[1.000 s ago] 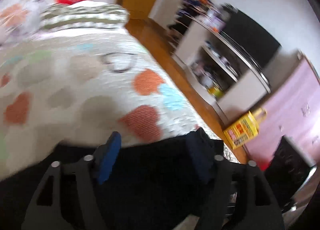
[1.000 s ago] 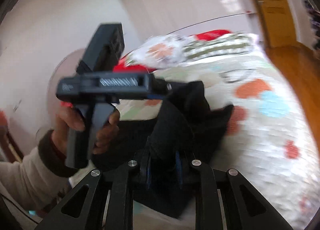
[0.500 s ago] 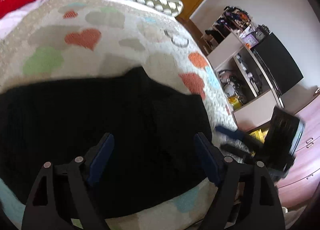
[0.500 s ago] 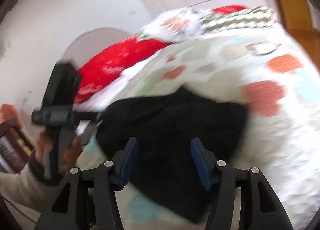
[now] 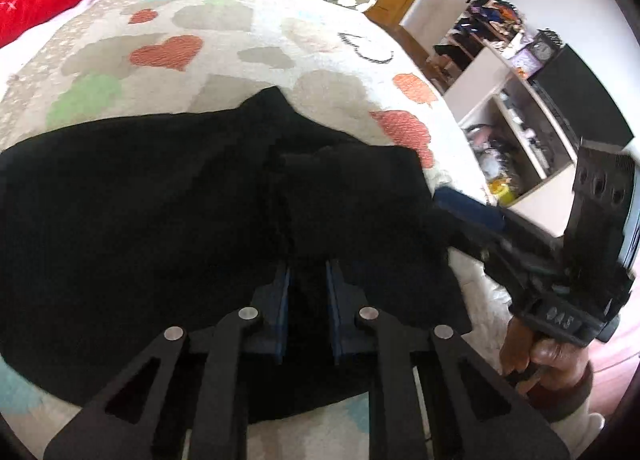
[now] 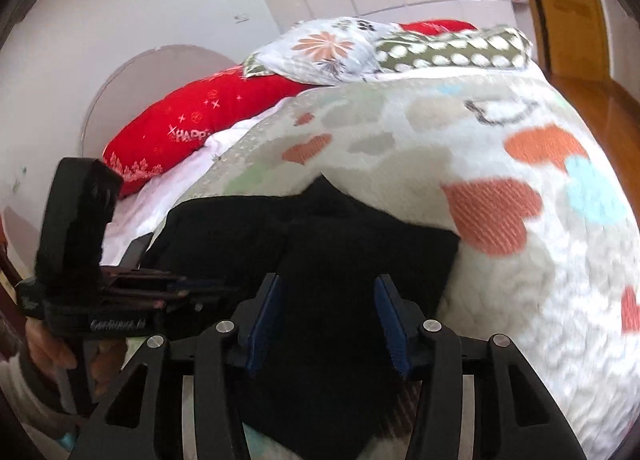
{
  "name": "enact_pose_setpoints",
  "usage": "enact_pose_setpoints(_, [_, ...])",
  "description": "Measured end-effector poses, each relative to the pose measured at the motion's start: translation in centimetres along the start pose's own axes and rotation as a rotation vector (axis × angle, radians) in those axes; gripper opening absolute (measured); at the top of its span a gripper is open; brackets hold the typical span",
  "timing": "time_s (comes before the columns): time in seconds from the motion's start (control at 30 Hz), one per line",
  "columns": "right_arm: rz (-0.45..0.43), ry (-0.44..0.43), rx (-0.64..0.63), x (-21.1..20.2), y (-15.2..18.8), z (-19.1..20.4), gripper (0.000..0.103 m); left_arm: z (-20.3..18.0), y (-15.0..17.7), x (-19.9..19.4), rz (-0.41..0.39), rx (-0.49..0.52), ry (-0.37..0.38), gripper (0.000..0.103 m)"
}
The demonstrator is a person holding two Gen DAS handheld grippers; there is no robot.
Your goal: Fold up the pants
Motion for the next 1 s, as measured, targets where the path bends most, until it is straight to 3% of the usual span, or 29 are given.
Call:
enact_pose_setpoints(0.1, [0.038,0.003,-0.011,2.7,-0.6,0.3,0.05,1.1,0.3,0.7,-0.003,-0.038,-0.034,0.025])
enact_pose_setpoints(0.17, [0.103,0.051,-0.028,5.6,-0.2,0.0,0.05,1.4,0.4,0.4,-0.01,-0.051,-0.039,0.031])
enact_pose_setpoints(0.3, [0.118,0.08,-0.055,6.0,-0.1,0.1,0.05,1.5,0.6,-0.5,-0.034,-0.03,-0.087,0.043])
enact_pose_setpoints(0.67, [0.085,0.119,-0.102,1.1,1.4,1.9,0.052,1.0,0.6,-1.8,-0.079,-0.042,-0.092,0.053])
enact_pose_setpoints(0.87, [0.15,0.148,-0.144,1.3,5.4,3.0,0.053,0.7,0.0,-2.1,-0.096,-0.049,-0.093,0.053])
enact_pose_setpoints(1.0, [0.149,0.138,-0.135,0.8,5.7,3.1,0.053,0.1,-0.4,-1.8,-0.099,-0.041,-0.099,0.053])
Point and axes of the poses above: each gripper's, at about its wrist camera, not at the fingertips, and x roughly the way its jaws point, z to its left, y to its underside, the point moved 6 cm from there along x, roughly the way its jaws point, and after that the axes turned 2 degrees about -x, right-handed, at the moved point
